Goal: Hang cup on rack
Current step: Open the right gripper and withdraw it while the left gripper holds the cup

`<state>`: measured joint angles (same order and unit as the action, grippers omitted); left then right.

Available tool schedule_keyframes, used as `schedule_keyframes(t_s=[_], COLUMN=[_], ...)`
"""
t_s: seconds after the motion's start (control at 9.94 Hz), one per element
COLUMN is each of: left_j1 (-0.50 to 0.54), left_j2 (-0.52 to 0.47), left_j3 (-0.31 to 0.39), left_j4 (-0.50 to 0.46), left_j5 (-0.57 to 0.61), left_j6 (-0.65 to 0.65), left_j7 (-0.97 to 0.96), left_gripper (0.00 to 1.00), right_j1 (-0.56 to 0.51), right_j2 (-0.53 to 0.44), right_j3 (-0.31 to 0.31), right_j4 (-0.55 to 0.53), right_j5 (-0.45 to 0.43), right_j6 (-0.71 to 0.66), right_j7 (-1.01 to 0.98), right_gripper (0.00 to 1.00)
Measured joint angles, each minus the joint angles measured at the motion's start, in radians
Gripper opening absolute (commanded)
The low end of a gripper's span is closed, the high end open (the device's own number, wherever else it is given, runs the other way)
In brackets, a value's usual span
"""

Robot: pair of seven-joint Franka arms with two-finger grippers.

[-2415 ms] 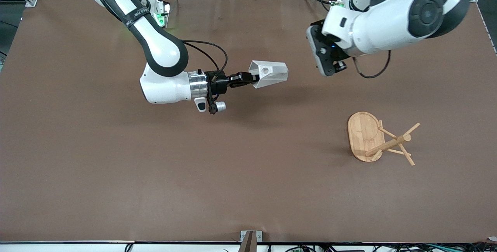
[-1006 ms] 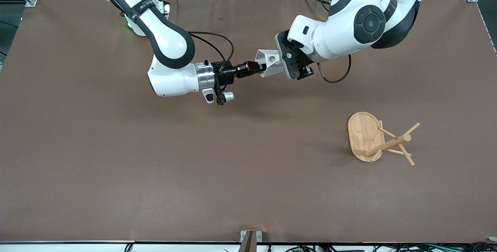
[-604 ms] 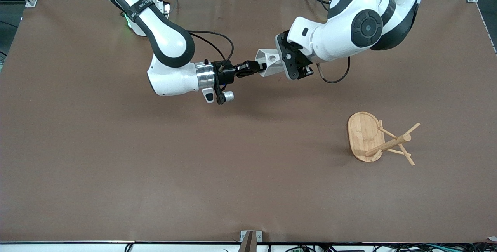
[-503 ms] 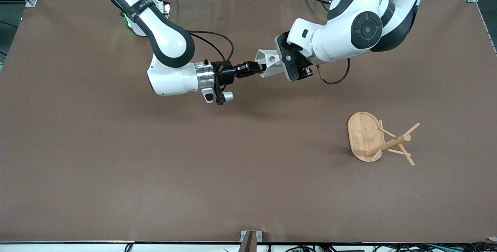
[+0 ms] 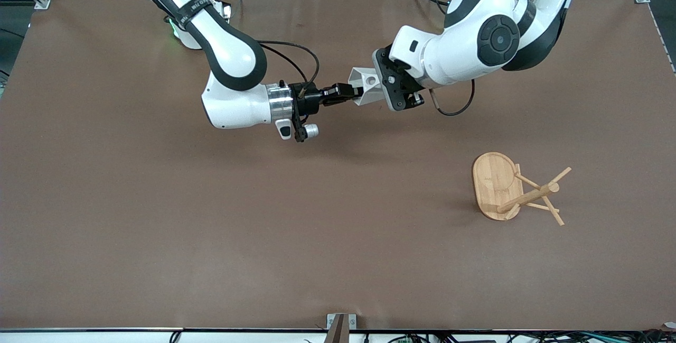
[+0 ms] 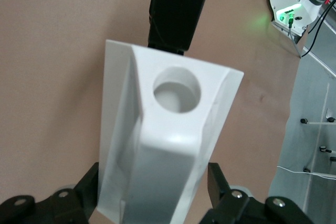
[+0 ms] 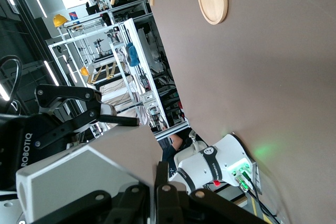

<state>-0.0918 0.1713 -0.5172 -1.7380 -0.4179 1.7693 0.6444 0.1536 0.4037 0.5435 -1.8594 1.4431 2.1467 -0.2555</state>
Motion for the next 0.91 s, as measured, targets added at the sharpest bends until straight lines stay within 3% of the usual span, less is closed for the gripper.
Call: schedule_keyframes(t_s=[0.1,0.2,0.5,0.6,0.7,0.91], left_j1=[0.0,0.001,0.002,0.003,0.006,0.03], left_j2=[-0.001,-0.002,-0.002,-0.002,-0.004,-0.015], left_j3=[-0.002,-0.003,-0.005,-0.005,-0.006,-0.002], left_j4=[0.001,0.0,-0.005,-0.005,-0.005,-0.024], left_j5=[0.0,0.001,0.002,0.001,0.001,0.001], left_j6=[0.002,-0.002,-0.003,-0.007,-0.013,-0.022], left_j7=[-0.003,-0.001,-0.001,-0.001,-0.002,-0.021], left_gripper=[0.29,0.18,0.08,0.07,0.02,0.01], right_j1=[0.0,-0.001,-0.002,-0.002,-0.002,-0.007], right_j2=[-0.001,-0.002,-0.002,-0.002,-0.002,-0.008], right_j3=[0.001,0.002,0.004,0.005,0.008,0.009], right_j4=[-0.001,-0.004,-0.008,-0.009,-0.009,-0.001], right_j5=[0.0,0.0,0.0,0.0,0.002,0.01], right_j6=[-0.002,-0.002,-0.003,-0.002,0.002,0.007], right_j7=[0.0,0.0,0.0,0.0,0.001,0.001], right_gripper=[0.01,0.01,0.02,0.28,0.99,1.0])
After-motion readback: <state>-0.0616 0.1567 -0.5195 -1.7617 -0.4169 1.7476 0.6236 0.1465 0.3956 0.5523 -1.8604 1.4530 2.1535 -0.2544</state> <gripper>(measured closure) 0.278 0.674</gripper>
